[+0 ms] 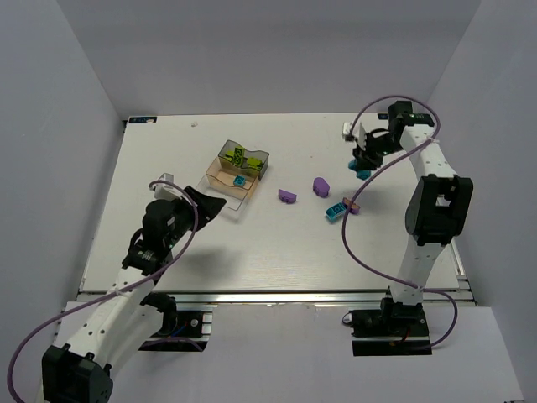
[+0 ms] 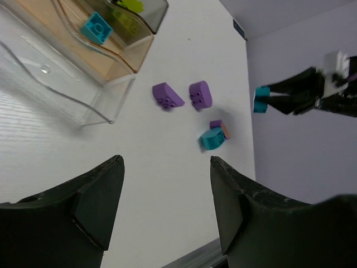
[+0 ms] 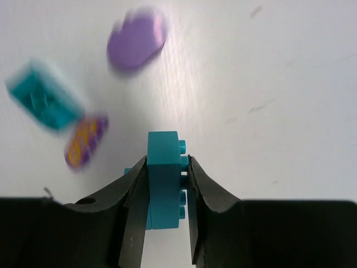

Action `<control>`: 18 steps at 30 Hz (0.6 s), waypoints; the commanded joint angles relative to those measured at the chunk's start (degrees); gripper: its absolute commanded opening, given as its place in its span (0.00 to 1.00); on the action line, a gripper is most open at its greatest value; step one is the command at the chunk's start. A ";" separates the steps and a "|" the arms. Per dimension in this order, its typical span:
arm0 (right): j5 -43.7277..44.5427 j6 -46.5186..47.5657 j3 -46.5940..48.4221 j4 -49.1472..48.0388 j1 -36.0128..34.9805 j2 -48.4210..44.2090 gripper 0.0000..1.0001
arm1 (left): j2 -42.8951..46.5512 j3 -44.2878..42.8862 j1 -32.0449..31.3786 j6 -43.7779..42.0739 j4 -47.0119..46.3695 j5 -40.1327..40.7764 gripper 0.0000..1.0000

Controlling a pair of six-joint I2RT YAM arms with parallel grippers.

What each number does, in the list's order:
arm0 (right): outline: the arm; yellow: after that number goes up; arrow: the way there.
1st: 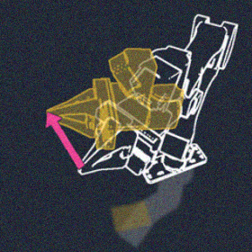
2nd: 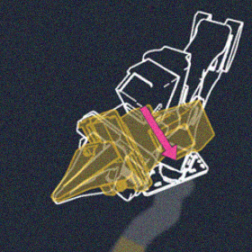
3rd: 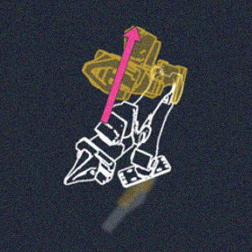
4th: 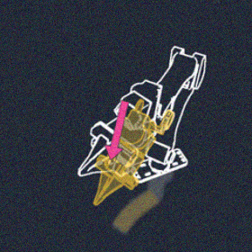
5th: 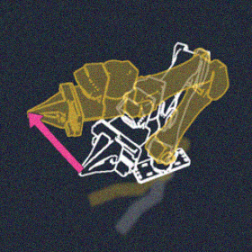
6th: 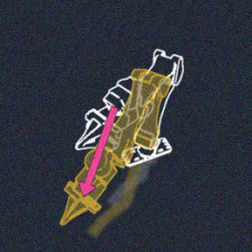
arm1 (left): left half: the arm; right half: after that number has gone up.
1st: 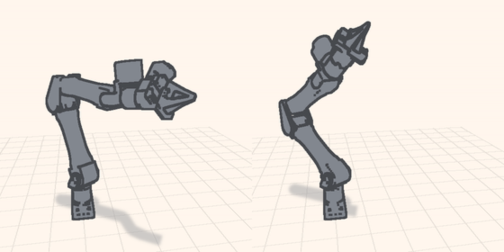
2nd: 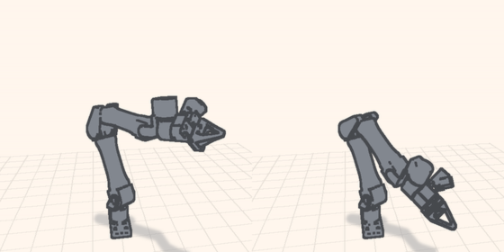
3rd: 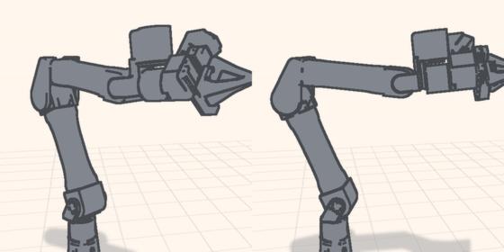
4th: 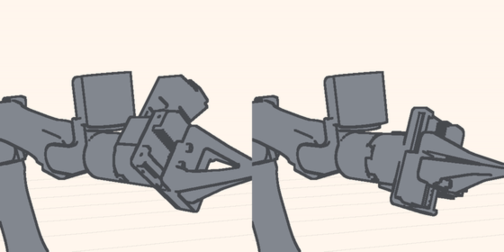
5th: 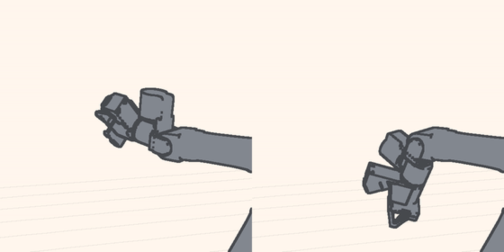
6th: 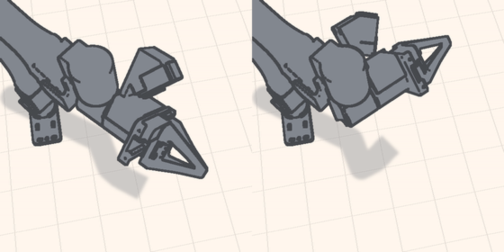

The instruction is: Sort the legos into containers by color

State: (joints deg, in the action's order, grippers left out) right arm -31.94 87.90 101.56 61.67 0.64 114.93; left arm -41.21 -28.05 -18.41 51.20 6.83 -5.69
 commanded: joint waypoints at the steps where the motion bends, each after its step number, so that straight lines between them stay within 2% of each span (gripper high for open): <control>1: -19.54 -36.31 2.95 -7.84 -3.10 -7.07 0.00 | -2.55 0.28 -0.39 3.73 -9.01 -7.13 0.73; 2: -19.65 -54.75 1.20 -13.27 -3.98 -9.01 0.00 | -4.56 -0.16 -1.26 3.99 -10.42 -7.66 0.73; 3: -18.78 -61.81 -4.03 -24.64 -6.42 -13.03 0.00 | -5.45 -1.64 -1.88 4.00 -10.87 -7.84 0.73; 4: -17.20 -67.36 -7.05 -29.89 -8.01 -15.24 0.00 | -6.42 -2.61 -2.67 3.91 -11.22 -7.67 0.73; 5: -11.36 -75.34 -9.86 -34.55 -10.03 -17.53 0.00 | -7.47 -3.58 -4.51 3.73 -11.31 -7.40 0.74; 6: -6.51 -78.98 -15.11 -43.30 -14.92 -21.73 0.00 | -9.66 -4.54 -5.48 3.64 -11.57 -6.97 0.74; 7: -0.46 -81.46 -17.08 -46.52 -17.58 -23.34 0.00 | -10.72 -6.47 -6.45 3.73 -12.45 -6.79 0.75; 8: 10.04 -83.31 -18.40 -48.81 -20.48 -24.57 0.00 | -11.95 -7.53 -8.29 3.73 -12.80 -6.53 0.75; 9: 13.37 -85.24 -19.63 -51.62 -25.12 -25.71 0.00 | -14.14 -8.33 -9.44 3.73 -13.15 -6.26 0.76; 11: 18.73 -87.27 -19.47 -53.14 -29.27 -25.81 0.00 | -16.08 -10.70 -11.90 3.64 -14.47 -5.12 0.78; 18: 20.87 -98.26 -10.60 -46.21 -32.20 -18.97 0.00 | -22.94 -17.56 -16.91 1.02 -15.80 -2.48 0.80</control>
State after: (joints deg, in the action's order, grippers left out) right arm -15.99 -1.43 86.59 15.35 -32.51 93.93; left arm -63.26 -41.93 -34.09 54.19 -7.55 -9.98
